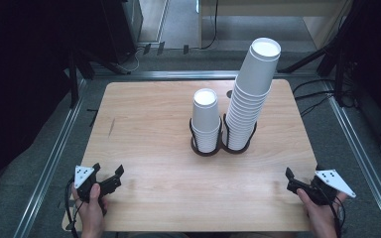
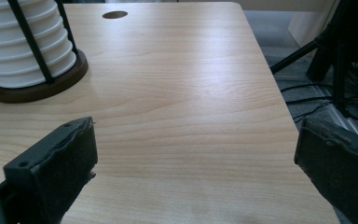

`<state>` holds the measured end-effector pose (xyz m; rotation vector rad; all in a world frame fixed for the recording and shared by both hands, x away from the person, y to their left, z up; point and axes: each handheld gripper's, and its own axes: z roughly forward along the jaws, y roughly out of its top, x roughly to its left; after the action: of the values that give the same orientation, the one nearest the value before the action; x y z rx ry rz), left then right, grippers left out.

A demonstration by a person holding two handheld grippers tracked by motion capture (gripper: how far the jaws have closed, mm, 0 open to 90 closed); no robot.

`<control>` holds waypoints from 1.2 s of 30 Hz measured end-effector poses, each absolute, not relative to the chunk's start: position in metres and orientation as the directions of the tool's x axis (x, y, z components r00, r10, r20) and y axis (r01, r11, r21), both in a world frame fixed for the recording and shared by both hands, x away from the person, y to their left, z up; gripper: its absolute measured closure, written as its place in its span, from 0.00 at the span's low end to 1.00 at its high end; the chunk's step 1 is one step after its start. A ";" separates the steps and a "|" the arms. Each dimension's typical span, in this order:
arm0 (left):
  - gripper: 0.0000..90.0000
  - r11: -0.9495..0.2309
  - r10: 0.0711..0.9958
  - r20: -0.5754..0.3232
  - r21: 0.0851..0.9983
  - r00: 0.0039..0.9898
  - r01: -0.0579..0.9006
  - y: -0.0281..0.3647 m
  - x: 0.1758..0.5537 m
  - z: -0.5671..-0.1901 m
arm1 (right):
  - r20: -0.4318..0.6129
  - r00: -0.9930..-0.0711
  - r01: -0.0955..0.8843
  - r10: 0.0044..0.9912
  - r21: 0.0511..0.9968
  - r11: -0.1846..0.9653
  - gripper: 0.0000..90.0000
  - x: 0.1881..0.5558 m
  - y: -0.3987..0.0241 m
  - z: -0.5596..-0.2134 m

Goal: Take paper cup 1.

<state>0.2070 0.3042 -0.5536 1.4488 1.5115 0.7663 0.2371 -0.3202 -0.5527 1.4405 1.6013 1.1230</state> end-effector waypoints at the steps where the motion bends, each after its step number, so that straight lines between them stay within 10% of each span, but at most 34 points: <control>1: 0.09 0.127 0.982 -0.174 0.889 0.067 0.439 0.304 0.207 -0.554 | 0.054 -0.147 0.385 0.988 0.923 0.007 0.00 0.237 -0.320 -0.553; 36: 0.09 0.125 0.981 -0.176 0.893 0.080 0.432 0.304 0.207 -0.554 | 0.073 -0.290 0.289 0.954 0.957 0.015 0.00 0.242 -0.269 -0.467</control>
<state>0.2068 0.3036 -0.5539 1.4502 1.4969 0.7649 0.2425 -0.2691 -0.4673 1.2897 1.6438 1.3016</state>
